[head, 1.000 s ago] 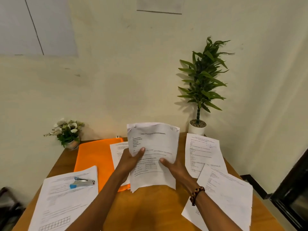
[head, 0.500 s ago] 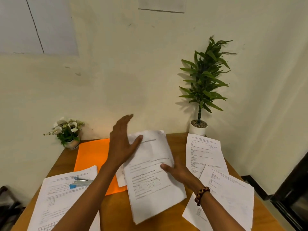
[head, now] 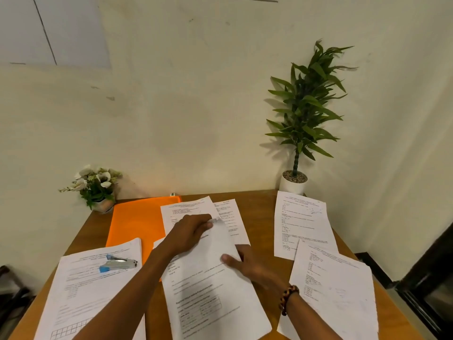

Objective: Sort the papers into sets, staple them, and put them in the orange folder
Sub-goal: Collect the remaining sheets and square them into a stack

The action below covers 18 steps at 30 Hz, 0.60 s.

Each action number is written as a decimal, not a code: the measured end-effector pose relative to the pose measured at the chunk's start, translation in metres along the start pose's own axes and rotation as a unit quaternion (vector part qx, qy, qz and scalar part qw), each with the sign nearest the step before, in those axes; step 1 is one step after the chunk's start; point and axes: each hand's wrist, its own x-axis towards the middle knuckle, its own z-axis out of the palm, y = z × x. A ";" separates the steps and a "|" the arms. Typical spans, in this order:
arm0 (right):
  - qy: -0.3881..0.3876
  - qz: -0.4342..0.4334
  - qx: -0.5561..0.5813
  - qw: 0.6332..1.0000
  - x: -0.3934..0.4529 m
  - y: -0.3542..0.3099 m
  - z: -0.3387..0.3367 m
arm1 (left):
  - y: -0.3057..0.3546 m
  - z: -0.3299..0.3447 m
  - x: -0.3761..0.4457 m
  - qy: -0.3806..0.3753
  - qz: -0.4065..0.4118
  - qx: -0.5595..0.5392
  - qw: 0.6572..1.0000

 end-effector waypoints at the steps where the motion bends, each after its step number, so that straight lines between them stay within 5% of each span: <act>1: 0.032 -0.002 0.015 0.999 0.005 0.000 -0.002 | -0.004 0.002 0.001 0.002 -0.008 -0.004 1.000; 9: 0.286 0.044 -0.062 0.955 0.059 0.008 -0.035 | -0.017 0.010 0.009 -0.013 -0.030 -0.025 0.999; 18: 0.238 0.124 -0.088 0.959 0.103 0.004 -0.042 | -0.050 0.041 0.008 -0.118 -0.068 -0.031 0.990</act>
